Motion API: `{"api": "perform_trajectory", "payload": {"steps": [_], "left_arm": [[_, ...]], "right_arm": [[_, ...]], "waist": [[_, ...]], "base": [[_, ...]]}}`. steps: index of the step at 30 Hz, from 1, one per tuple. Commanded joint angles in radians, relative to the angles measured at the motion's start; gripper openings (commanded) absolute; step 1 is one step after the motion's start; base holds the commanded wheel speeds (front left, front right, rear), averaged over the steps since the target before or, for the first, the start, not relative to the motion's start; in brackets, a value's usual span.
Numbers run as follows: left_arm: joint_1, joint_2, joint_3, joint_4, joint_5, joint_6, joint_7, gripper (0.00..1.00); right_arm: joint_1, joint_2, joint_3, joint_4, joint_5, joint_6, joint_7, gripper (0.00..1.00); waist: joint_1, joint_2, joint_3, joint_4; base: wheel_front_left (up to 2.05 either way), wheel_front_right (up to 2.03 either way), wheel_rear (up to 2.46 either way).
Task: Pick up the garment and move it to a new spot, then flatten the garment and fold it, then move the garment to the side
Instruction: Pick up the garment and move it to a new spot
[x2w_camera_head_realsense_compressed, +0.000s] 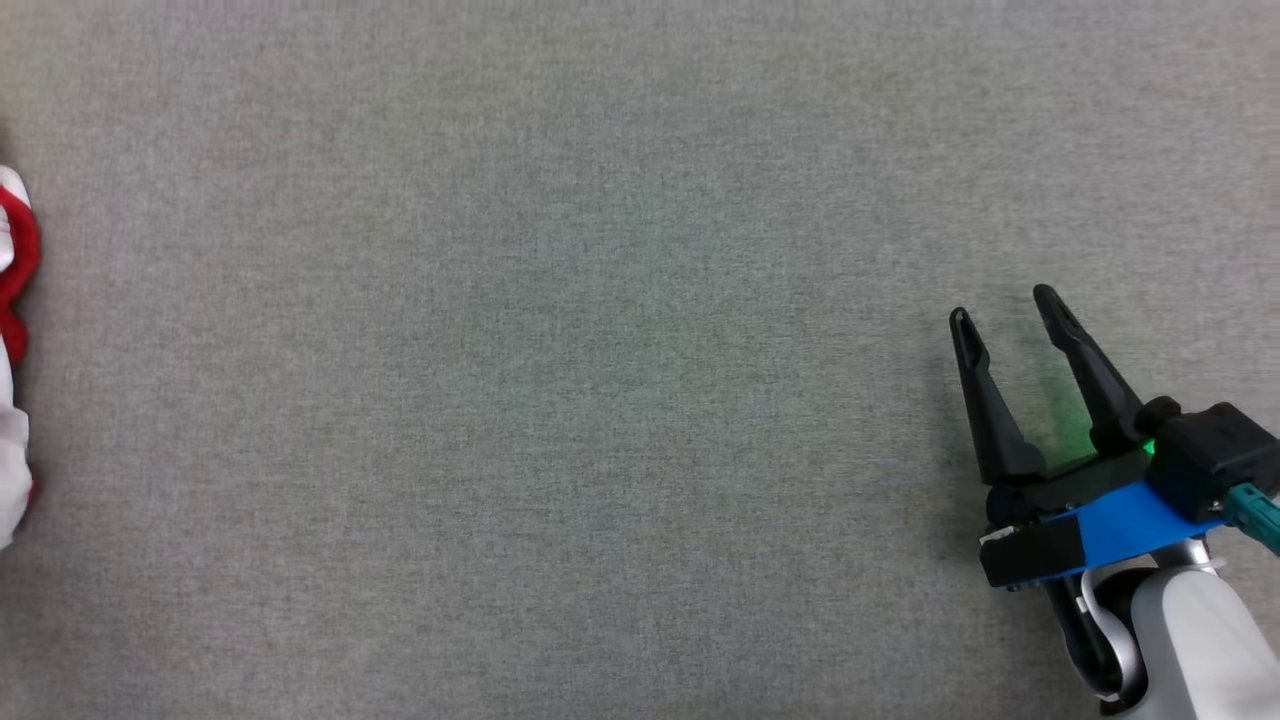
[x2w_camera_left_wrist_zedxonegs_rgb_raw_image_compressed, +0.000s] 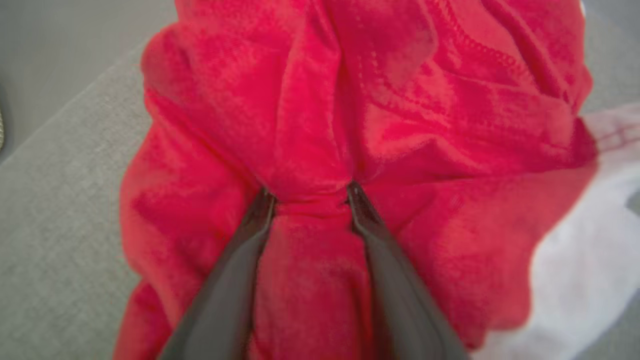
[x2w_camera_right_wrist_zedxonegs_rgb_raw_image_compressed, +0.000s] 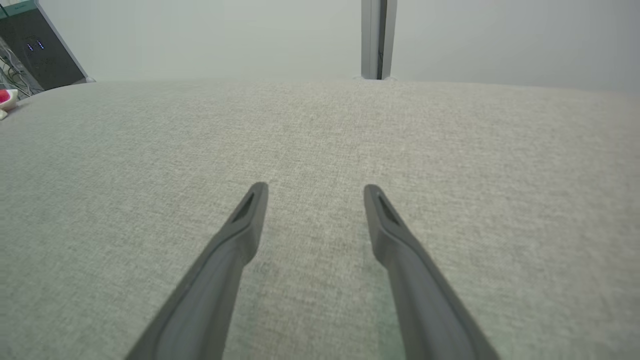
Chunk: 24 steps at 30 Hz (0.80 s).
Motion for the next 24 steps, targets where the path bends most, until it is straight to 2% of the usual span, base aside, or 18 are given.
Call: {"api": "perform_trajectory", "payload": {"steps": [1,6,11,18,24], "left_arm": [[0.043,-0.051,-0.034,0.007,-0.009,-0.013,0.03,0.0],[0.033,0.035,-0.017,-0.109,0.04,-0.02,-0.038,0.0],[0.0,0.07,-0.061,-0.231,0.083,-0.054,-0.055,0.0],[-0.075,0.043,-0.183,-0.424,0.108,-0.109,-0.004,0.0],[-0.121,-0.019,-0.341,-0.554,0.114,-0.182,0.058,0.0]], "right_arm": [[-0.009,0.007,0.001,0.008,0.005,0.0,-0.011,1.0],[-0.003,0.023,0.01,0.056,0.023,0.0,-0.039,1.0],[0.027,0.039,0.013,0.111,0.044,0.0,-0.063,1.0],[0.086,0.061,0.0,0.151,0.054,0.0,-0.075,1.0],[0.116,0.071,0.011,0.143,0.062,0.0,-0.067,1.0]], "waist": [[0.0001,0.0,-0.021,-0.01],[0.0001,0.0,-0.11,-0.015],[0.0001,0.0,-0.236,-0.016],[0.0001,0.0,-0.401,-0.035],[0.0001,0.0,-0.461,-0.094]], "base": [[0.0,0.0,0.0],[0.0,0.0,0.0],[0.0,0.0,0.0],[0.0,0.0,0.0],[0.0,0.0,0.0]]}}
